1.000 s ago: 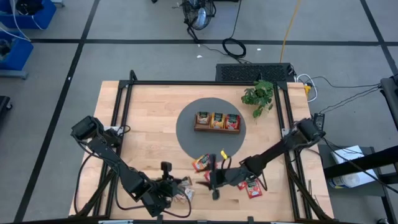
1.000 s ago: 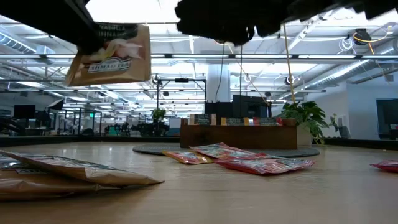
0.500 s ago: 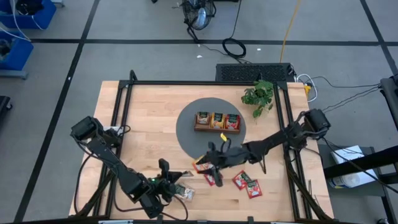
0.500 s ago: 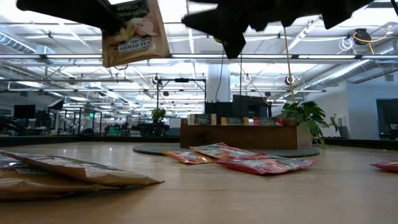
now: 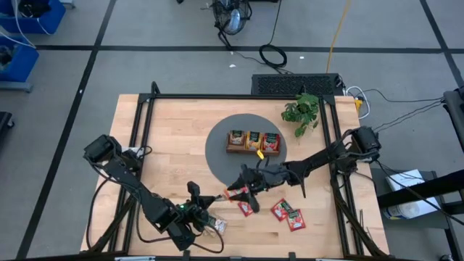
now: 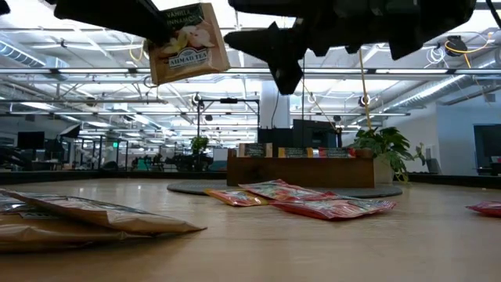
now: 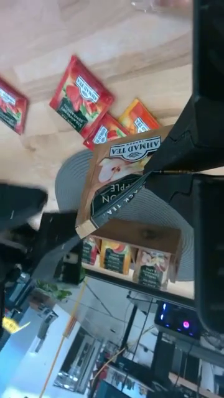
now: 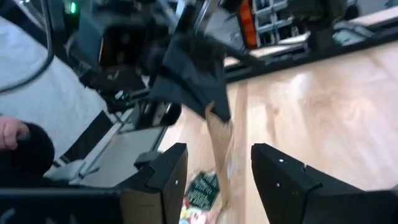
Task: Pick & Place Tea
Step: Put the brown tea bag to the left section into the wooden organizer
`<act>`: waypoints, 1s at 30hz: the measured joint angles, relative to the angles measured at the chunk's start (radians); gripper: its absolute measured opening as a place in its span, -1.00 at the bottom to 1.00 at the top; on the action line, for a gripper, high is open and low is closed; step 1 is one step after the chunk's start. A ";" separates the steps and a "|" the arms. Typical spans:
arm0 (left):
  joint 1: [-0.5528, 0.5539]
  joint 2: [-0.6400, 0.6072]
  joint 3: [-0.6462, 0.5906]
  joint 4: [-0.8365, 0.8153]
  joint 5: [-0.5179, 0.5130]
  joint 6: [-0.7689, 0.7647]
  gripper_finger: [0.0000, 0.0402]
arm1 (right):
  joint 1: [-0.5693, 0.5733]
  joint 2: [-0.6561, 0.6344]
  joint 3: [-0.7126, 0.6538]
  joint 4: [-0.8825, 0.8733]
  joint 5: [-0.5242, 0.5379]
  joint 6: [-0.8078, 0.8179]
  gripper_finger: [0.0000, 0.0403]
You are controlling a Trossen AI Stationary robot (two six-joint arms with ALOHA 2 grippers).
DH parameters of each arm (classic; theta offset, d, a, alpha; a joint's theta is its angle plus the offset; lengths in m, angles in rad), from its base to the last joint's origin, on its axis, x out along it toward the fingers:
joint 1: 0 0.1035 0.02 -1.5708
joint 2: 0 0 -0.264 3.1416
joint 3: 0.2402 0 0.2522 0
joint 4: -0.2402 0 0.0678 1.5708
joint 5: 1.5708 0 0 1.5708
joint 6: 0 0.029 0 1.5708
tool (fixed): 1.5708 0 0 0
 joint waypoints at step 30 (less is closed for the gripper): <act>0.045 0.000 0.000 0.028 0.031 0.027 -0.98 | -0.024 0.027 0.026 0.032 -0.007 -0.050 -0.27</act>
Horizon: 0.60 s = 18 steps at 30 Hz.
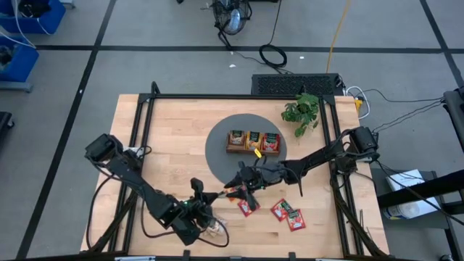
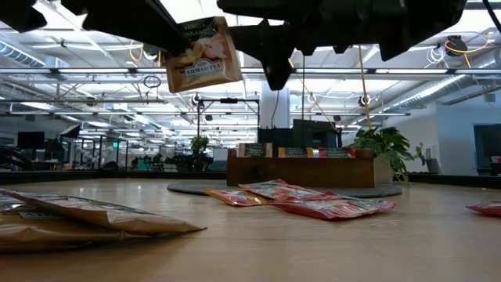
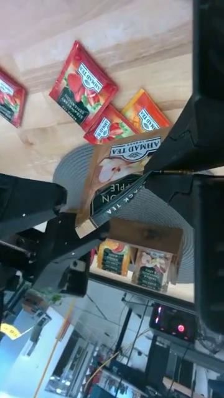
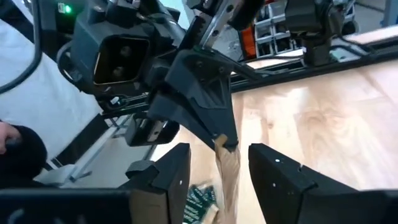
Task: Pick & Place Tea
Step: Put the brown tea bag to the left section into the wooden organizer
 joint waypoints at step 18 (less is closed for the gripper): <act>0.025 0.000 0.000 0.000 0.008 -0.047 -0.90 | -0.001 0.000 0.000 -0.016 0.001 -0.170 -0.97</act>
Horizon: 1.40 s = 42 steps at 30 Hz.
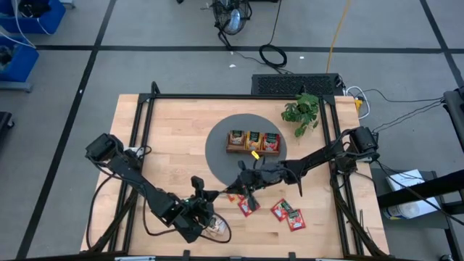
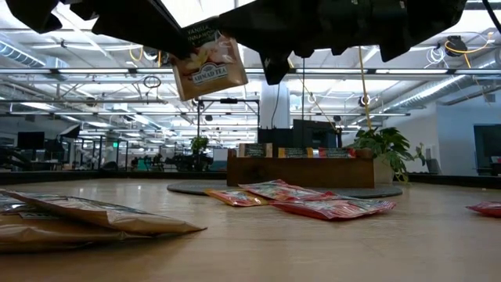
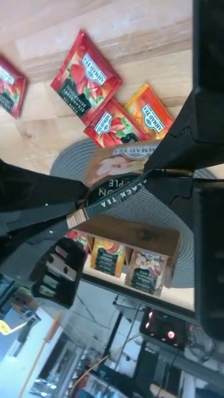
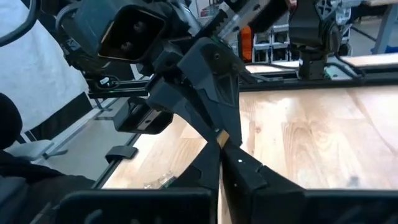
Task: Pick & Place Tea
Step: Put the brown tea bag to the left section into the wooden organizer
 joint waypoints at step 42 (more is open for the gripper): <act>-0.283 -0.039 -0.187 -0.224 0.062 -0.639 -0.89 | -0.409 -0.141 -0.220 0.021 0.161 -0.132 -1.00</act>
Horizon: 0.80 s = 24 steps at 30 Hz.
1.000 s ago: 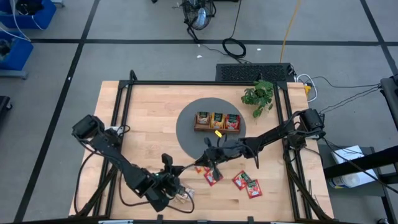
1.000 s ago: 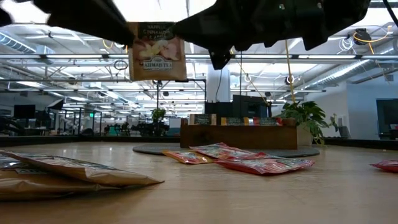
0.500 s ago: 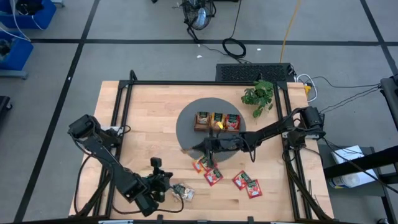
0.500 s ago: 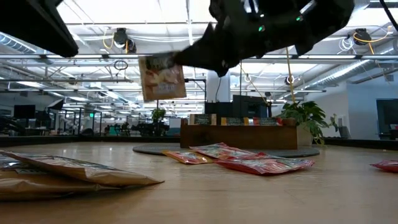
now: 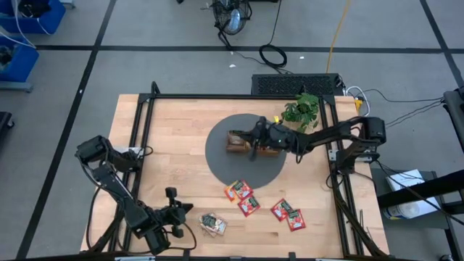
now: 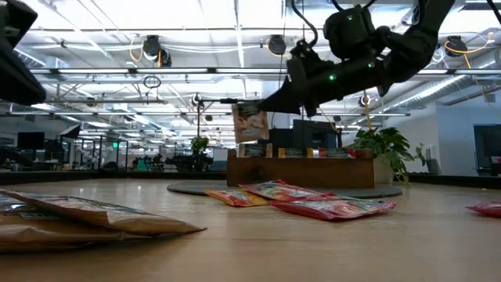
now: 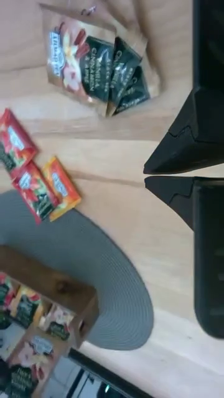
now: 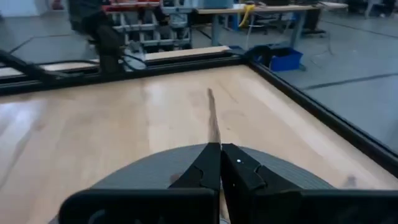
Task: Pick & Place Tea
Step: Put the brown tea bag to the left section into the wooden organizer
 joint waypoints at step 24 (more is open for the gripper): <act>0.048 -0.001 -0.009 0.112 0.005 0.116 -0.89 | -0.036 0.054 -0.055 0.040 0.049 0.005 -1.00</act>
